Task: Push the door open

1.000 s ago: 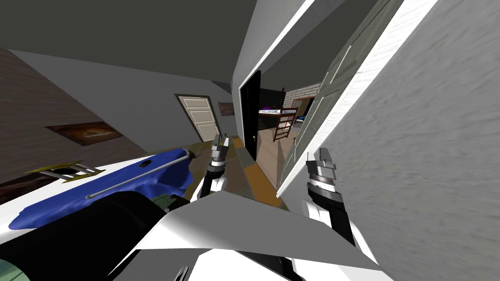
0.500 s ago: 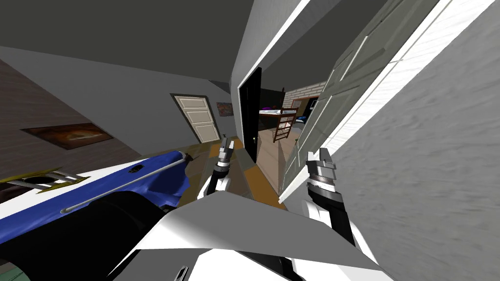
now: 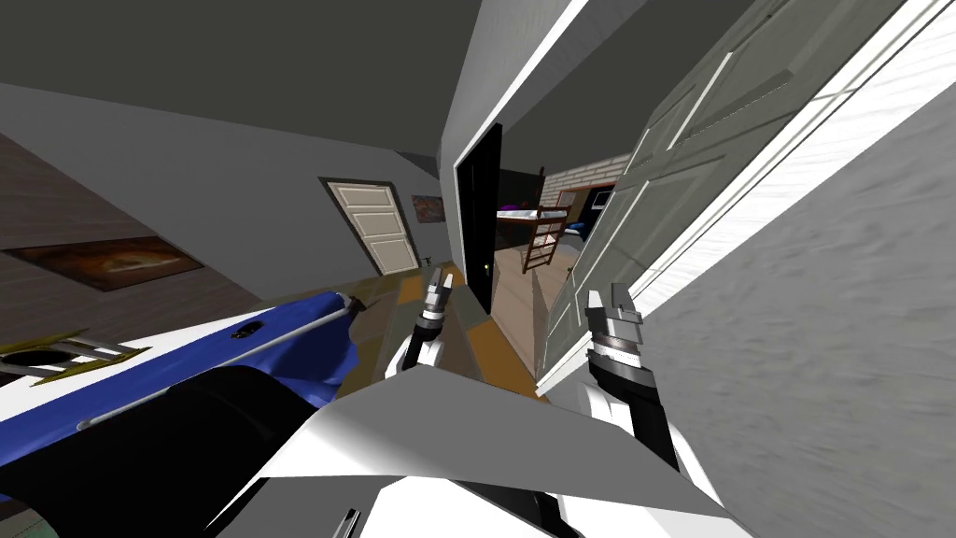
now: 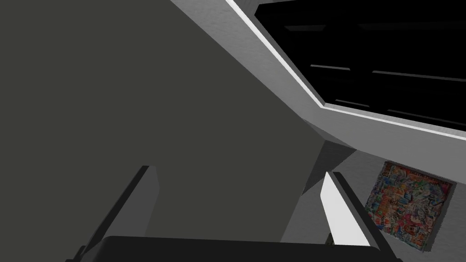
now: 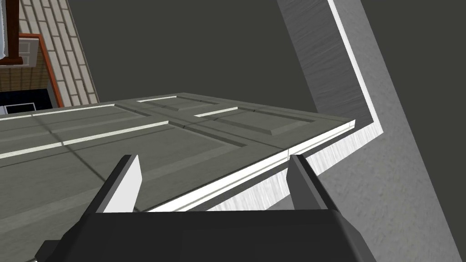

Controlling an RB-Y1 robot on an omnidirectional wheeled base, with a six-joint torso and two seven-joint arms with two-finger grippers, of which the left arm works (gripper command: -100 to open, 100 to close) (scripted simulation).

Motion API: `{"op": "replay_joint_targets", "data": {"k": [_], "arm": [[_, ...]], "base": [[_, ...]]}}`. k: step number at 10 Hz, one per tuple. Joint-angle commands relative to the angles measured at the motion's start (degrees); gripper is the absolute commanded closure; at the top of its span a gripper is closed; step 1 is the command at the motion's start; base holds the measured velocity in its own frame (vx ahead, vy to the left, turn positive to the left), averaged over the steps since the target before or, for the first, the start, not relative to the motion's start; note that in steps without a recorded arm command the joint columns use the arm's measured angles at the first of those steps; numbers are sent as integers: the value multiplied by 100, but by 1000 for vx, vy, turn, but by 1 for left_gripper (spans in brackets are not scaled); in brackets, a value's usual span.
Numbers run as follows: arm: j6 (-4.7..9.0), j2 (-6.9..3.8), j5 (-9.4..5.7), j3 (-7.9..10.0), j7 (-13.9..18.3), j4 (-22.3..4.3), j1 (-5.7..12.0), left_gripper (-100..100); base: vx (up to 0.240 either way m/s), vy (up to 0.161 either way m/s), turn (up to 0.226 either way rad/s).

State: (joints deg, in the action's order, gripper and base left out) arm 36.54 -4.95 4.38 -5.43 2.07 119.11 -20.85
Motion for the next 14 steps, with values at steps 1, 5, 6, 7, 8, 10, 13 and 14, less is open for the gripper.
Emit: {"op": "replay_joint_targets", "data": {"k": [1, 5, 6, 7, 8, 10, 13, 14], "arm": [[26, -17, 21, -36, 42, -204, 86, -100], [84, -47, 88, -159, 122, -648, 246, -100], [100, -53, 107, -192, 144, -768, 290, -100], [116, -59, 125, -225, 166, -888, 333, -100], [131, -64, 143, -258, 188, -1008, 376, -100], [163, -76, 179, -324, 231, -1248, 463, -100], [212, -88, 236, -427, 299, -1624, 599, -100], [229, -92, 255, -462, 322, -1752, 645, -100]], "base": [[90, 43, -20], [98, 53, -22], [98, 58, -19], [108, 60, -26], [99, 63, -31], [100, 57, -24], [90, 60, -26], [90, 41, -25]]}}
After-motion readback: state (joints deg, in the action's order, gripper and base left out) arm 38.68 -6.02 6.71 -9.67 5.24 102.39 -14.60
